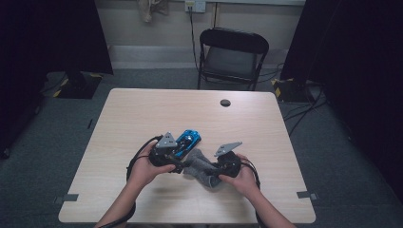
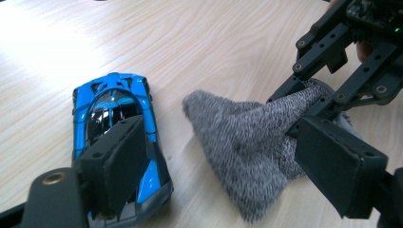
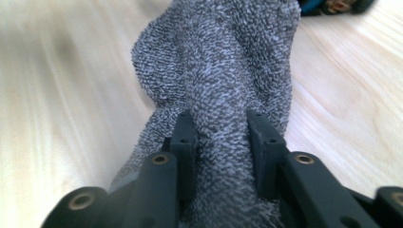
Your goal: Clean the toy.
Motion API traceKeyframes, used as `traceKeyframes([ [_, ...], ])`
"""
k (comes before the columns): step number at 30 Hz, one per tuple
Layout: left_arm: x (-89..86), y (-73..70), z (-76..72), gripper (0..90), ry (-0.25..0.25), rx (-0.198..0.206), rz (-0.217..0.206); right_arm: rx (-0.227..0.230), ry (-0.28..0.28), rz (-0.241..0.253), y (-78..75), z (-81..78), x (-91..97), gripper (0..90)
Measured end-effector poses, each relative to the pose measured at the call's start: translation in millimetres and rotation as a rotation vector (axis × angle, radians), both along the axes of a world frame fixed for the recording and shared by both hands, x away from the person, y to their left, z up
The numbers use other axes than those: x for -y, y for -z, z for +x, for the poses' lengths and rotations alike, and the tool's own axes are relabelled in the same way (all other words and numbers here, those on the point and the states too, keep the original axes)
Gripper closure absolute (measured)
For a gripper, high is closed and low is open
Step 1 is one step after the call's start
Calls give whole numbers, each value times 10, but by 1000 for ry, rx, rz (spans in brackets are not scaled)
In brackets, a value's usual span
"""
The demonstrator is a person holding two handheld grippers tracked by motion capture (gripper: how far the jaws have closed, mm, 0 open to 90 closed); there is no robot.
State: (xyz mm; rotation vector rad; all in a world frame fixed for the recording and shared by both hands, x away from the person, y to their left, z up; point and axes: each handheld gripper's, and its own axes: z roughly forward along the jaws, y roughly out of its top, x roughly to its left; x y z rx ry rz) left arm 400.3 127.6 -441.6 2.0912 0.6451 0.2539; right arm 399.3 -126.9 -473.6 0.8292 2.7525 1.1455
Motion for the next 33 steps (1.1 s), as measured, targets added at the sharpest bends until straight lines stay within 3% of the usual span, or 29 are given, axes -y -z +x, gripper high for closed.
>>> traceKeyframes([
  [3,39,-19,8,176,28,17,-6,10,-39,-30,-64,19,-59,709],
  [7,112,-42,4,181,77,35,-21,-4,-92,-12,-123,63,-117,712],
  [10,138,-1,4,188,121,25,2,-12,-111,15,-146,97,-123,713],
  [14,142,75,-6,197,138,10,22,-27,-120,43,-163,138,-110,719],
  [18,144,118,-3,237,161,19,81,-25,-135,60,-209,158,-113,730],
  [22,151,121,6,314,171,14,104,-27,-123,102,-268,194,-102,743],
  [25,154,120,-1,453,172,-1,136,-26,-122,127,-294,219,-101,752],
  [27,149,112,-7,643,168,-19,159,-29,-121,134,-298,223,-109,753],
  [29,126,84,-12,714,143,-42,157,-24,-108,137,-294,226,-120,744],
  [33,45,-1,-36,746,112,-57,152,-14,-75,184,-301,239,-138,616],
])
